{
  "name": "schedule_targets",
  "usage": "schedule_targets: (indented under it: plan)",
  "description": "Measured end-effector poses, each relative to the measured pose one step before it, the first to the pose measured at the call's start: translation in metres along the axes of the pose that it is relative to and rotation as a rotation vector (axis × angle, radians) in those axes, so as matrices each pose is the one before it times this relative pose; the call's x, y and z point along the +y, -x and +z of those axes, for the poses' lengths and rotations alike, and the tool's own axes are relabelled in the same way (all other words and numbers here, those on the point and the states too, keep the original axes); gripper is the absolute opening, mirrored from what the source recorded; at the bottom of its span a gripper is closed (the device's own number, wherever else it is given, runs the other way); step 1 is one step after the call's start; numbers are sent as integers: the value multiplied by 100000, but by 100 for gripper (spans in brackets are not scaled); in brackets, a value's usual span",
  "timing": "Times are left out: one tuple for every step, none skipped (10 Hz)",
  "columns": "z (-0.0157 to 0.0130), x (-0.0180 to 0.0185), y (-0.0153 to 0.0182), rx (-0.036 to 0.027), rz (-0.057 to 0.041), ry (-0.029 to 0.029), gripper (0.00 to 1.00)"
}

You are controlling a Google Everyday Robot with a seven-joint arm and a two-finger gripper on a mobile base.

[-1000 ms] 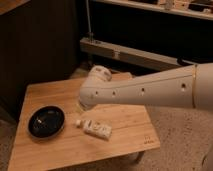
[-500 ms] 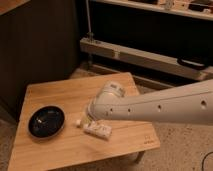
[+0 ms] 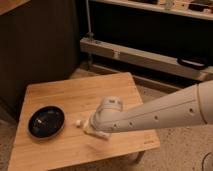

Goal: Place the bottle in the ceramic bowl

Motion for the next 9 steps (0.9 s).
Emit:
schedule_targets:
  plan:
    - [308, -46, -448, 1052, -674, -787, 65]
    - [165, -120, -315, 866, -316, -394, 65]
    - [322, -174, -318, 856, -989, 14, 65]
    - [389, -465, -382, 383, -204, 318, 65]
    - [330, -315, -321, 71, 110, 521, 65]
    - [450, -235, -323, 64, -112, 624, 65]
    - [713, -183, -277, -112, -597, 1133, 65]
    - [493, -15, -119, -56, -497, 853, 65]
    - [389, 3, -140, -178, -132, 772, 65]
